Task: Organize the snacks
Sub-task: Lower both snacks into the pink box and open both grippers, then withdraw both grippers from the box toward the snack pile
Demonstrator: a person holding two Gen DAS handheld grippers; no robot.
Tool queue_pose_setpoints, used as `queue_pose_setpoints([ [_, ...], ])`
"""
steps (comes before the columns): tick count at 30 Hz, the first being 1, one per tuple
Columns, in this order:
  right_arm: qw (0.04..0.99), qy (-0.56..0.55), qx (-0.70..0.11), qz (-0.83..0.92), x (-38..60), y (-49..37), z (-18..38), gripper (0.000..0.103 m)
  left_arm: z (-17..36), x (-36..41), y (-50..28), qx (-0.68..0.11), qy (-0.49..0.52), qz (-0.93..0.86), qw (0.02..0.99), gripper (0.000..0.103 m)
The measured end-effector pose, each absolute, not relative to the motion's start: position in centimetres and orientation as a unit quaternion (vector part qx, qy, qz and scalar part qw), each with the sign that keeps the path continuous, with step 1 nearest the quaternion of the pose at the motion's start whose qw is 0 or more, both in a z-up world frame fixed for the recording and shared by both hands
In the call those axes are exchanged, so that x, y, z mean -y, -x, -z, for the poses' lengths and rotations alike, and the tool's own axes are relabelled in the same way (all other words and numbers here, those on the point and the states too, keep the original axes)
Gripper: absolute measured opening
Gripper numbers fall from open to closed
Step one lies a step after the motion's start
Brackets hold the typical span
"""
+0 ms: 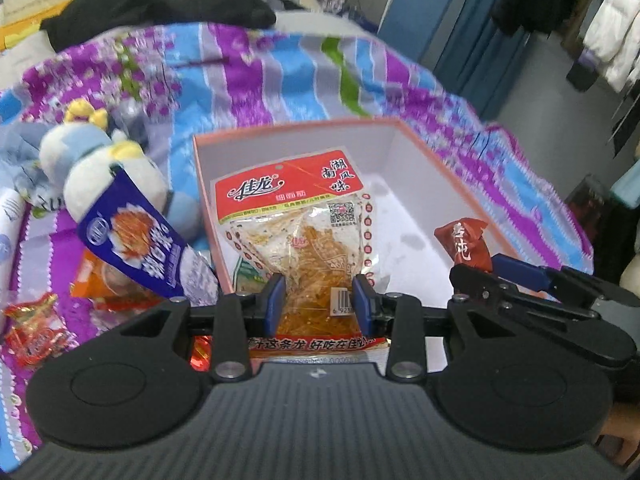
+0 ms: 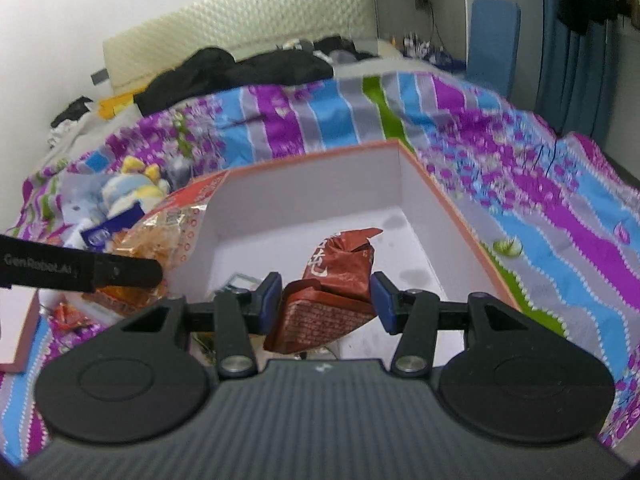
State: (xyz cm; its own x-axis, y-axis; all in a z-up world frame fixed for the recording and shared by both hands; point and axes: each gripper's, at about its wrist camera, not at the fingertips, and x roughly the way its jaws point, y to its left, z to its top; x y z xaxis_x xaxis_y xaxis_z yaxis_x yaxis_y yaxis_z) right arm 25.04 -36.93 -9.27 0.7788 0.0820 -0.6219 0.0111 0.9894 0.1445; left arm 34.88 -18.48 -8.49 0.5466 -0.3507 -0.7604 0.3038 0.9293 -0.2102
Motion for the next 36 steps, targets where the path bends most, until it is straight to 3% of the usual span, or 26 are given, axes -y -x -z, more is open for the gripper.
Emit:
queue_pose_setpoints([
  [7,0.928,-0.065,-0.366,-0.035,37.2,-27.1,11.8,0.053,11.7,19.1,-36.8,-0.474,0.017,0.175,0.863,0.043],
  [9,0.926,-0.067,-0.37,-0.038,37.3,-27.2,12.0,0.053,11.9,19.2,-36.9,-0.474,0.014,0.172,0.863,0.046],
  [11,0.924,-0.072,-0.374,-0.037,37.5,-27.3,12.2,0.054,11.7,19.4,-36.8,-0.47,0.002,0.165,0.867,0.057],
  [15,0.924,-0.08,-0.372,-0.035,37.8,-27.3,11.7,0.056,10.9,19.4,-36.5,-0.464,-0.004,0.161,0.871,0.065],
  [17,0.925,-0.087,-0.368,-0.031,37.9,-27.1,11.2,0.068,10.1,18.9,-36.2,-0.457,0.004,0.159,0.875,0.065],
  [18,0.927,-0.089,-0.363,-0.031,38.0,-27.0,10.9,0.069,9.7,18.6,-36.0,-0.453,0.008,0.159,0.877,0.065],
  [36,0.962,-0.095,-0.249,-0.06,34.6,-22.5,1.1,0.069,-1.0,12.9,-28.2,-0.347,0.042,0.175,0.92,0.065],
])
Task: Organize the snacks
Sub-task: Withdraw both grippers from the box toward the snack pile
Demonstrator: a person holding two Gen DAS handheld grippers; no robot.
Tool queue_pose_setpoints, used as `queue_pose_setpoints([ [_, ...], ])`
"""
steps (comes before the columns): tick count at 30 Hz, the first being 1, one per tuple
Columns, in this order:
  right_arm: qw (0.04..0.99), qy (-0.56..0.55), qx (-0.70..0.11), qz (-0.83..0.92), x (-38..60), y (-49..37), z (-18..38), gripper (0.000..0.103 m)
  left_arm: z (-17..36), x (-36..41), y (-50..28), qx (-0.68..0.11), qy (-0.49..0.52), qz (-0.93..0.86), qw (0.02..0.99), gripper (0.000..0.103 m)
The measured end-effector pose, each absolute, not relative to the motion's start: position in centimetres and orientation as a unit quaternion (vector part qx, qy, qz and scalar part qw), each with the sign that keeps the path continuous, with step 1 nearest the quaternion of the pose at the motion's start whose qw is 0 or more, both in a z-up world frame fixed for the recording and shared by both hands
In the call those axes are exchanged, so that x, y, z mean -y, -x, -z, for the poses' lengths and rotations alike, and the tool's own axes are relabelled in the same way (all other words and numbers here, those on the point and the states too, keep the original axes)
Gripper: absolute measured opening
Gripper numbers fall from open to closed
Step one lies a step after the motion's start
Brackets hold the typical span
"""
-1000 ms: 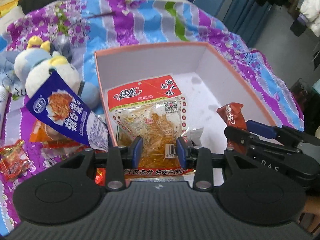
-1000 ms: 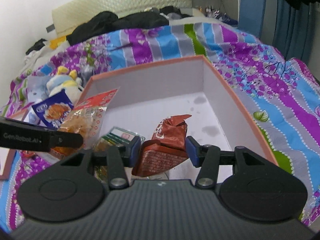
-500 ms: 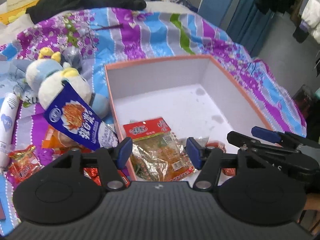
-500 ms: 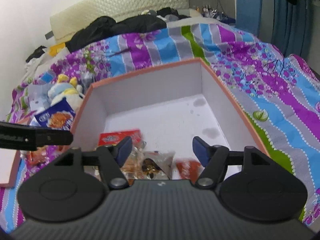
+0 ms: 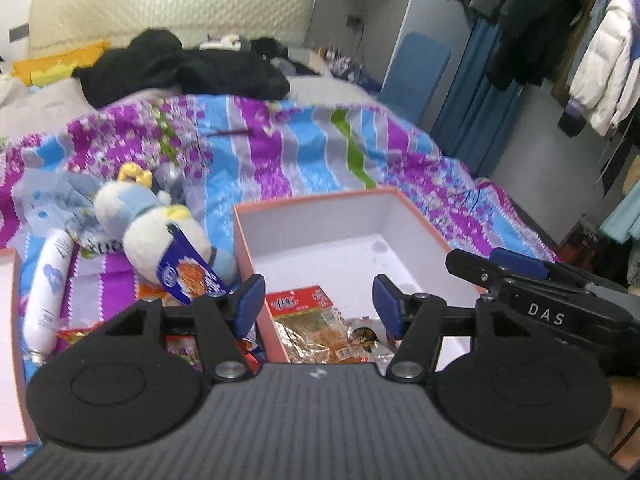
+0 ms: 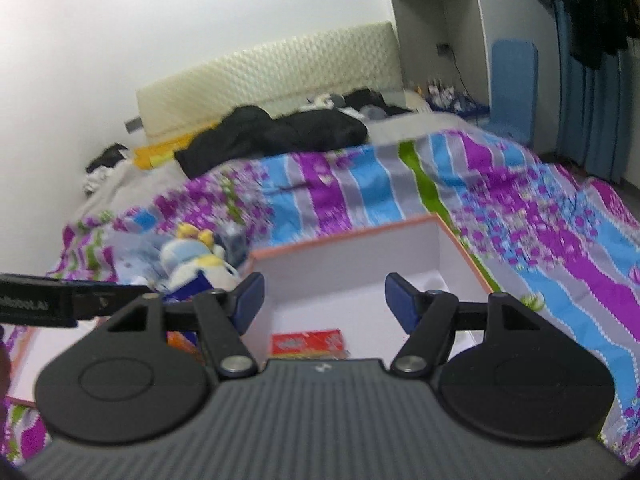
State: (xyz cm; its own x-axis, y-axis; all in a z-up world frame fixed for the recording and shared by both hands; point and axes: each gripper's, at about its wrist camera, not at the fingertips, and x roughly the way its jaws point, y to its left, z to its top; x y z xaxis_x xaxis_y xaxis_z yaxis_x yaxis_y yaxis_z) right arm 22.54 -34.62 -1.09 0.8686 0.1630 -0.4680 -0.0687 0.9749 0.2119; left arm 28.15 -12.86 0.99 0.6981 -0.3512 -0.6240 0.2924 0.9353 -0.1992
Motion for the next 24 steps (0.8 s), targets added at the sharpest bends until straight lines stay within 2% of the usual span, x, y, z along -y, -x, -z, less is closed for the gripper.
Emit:
queue_pose_setpoints([
  [13,0.971,-0.094,-0.193,-0.106,29.8,-17.8,-1.5,0.069,-3.3,7.1,-21.2,-0.293,0.046,0.138,0.945,0.066],
  [24,0.97,-0.083,-0.196,-0.12,25.5,-14.1,0.6,0.069,-0.5,1.7,-16.6,-0.29,0.064,0.082,0.951,0.066],
])
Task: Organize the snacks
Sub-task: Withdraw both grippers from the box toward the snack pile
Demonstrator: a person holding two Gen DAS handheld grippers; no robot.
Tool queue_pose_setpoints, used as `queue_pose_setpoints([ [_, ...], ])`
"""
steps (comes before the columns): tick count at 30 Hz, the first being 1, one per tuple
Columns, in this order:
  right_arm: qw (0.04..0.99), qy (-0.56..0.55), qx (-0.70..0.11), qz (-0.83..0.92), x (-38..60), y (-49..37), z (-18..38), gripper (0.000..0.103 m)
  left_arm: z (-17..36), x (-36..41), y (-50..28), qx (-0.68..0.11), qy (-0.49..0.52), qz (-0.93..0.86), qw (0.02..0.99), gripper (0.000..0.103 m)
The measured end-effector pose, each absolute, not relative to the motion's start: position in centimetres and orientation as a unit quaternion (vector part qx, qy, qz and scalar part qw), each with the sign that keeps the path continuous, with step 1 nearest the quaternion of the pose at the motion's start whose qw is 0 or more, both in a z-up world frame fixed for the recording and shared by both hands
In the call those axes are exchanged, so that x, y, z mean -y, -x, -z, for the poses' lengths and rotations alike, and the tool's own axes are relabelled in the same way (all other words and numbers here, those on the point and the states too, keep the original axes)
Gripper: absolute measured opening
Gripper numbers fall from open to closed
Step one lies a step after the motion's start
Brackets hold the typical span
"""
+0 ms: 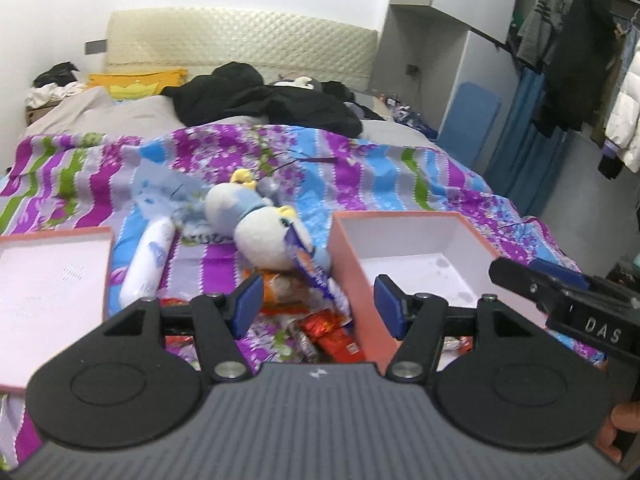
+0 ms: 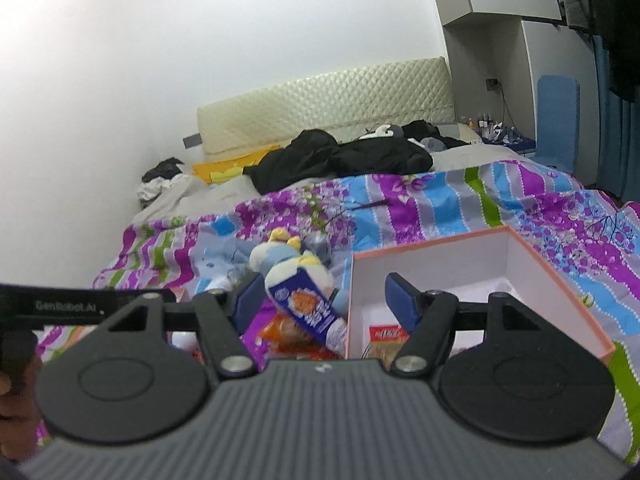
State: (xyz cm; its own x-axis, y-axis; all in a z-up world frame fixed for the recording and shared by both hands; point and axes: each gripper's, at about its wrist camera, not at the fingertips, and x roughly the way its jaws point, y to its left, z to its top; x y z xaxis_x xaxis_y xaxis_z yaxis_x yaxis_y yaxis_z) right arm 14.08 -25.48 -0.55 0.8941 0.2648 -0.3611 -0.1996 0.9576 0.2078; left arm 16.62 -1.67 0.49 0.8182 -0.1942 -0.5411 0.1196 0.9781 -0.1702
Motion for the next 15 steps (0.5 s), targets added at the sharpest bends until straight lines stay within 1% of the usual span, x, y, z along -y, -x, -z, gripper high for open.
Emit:
queue_pose_setpoints([
  [9,0.969,-0.072,-0.206,-0.113,23.0,-11.3,3.8,0.069,2.8,-0.5,-13.9,-0.294,0.079,0.071,0.95,0.066],
  [15,0.965,-0.064,-0.223,-0.12,21.1,-10.0,6.0,0.069,5.6,-1.6,-12.6,-0.31,0.078,0.052,0.946,0.066],
])
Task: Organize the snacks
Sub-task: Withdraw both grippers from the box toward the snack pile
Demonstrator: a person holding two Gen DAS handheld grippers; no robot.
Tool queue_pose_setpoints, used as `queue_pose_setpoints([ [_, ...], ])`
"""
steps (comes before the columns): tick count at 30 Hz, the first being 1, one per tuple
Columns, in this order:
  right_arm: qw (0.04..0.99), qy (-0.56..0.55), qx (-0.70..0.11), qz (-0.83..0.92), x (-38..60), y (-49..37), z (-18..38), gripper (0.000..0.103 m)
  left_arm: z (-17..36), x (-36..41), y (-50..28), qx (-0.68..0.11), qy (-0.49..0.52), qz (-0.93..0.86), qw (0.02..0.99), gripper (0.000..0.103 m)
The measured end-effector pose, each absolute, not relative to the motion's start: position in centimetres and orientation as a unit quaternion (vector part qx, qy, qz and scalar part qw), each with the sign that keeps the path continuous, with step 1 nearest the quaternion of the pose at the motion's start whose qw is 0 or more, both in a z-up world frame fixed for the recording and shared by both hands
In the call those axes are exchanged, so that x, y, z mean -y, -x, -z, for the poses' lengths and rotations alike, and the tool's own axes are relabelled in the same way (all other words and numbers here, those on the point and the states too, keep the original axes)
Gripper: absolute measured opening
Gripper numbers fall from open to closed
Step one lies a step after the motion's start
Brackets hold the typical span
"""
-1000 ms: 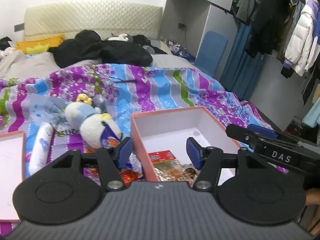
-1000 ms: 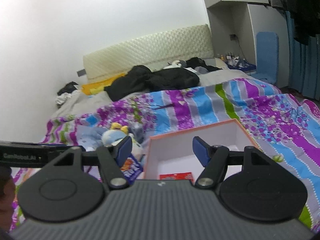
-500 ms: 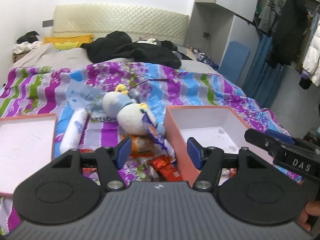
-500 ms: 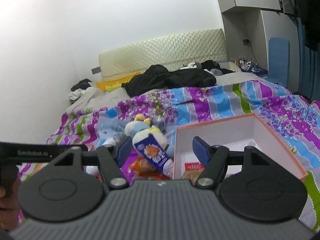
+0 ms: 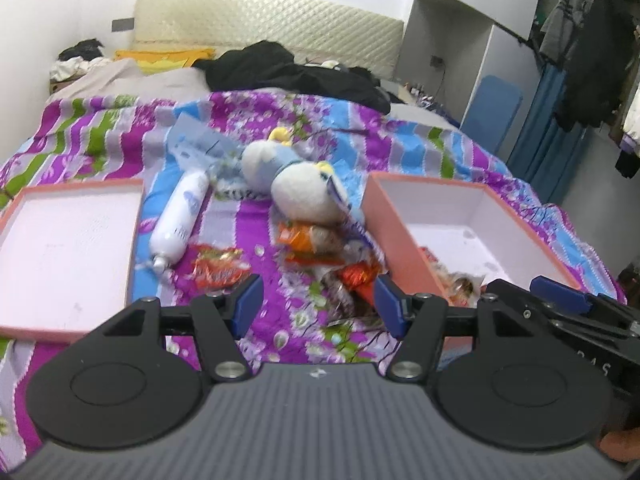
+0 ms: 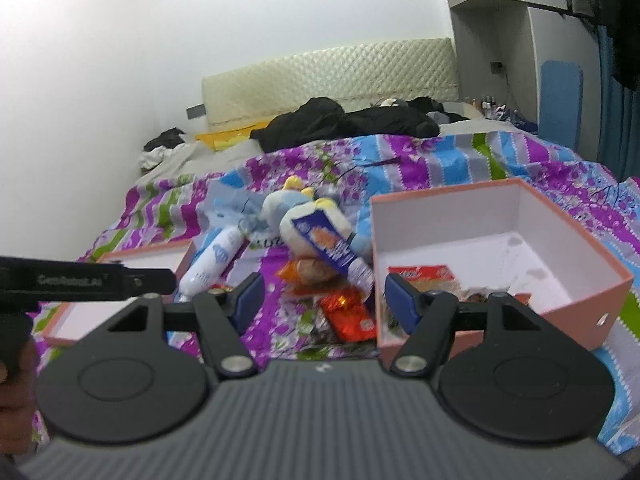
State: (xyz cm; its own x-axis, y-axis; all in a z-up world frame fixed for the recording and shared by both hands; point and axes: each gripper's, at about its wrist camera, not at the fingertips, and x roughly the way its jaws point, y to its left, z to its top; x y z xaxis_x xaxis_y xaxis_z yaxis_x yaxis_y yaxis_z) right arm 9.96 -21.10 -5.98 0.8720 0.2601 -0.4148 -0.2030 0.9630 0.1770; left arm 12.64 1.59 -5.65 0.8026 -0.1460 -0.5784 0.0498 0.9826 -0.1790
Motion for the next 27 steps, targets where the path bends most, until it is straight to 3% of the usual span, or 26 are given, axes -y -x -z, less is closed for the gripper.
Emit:
queue_pose_setpoints([
  [16,0.955,-0.014,-0.265,-0.13,16.6,-7.7,11.1,0.069,13.8,-4.2,-9.5,-0.356,0.123,0.001,0.926,0.066],
  [27,0.949,0.085,-0.273,-0.131,12.9,-12.1,14.2,0.067,18.4,-7.1,-14.6,-0.378,0.141,-0.024,0.915,0.067],
])
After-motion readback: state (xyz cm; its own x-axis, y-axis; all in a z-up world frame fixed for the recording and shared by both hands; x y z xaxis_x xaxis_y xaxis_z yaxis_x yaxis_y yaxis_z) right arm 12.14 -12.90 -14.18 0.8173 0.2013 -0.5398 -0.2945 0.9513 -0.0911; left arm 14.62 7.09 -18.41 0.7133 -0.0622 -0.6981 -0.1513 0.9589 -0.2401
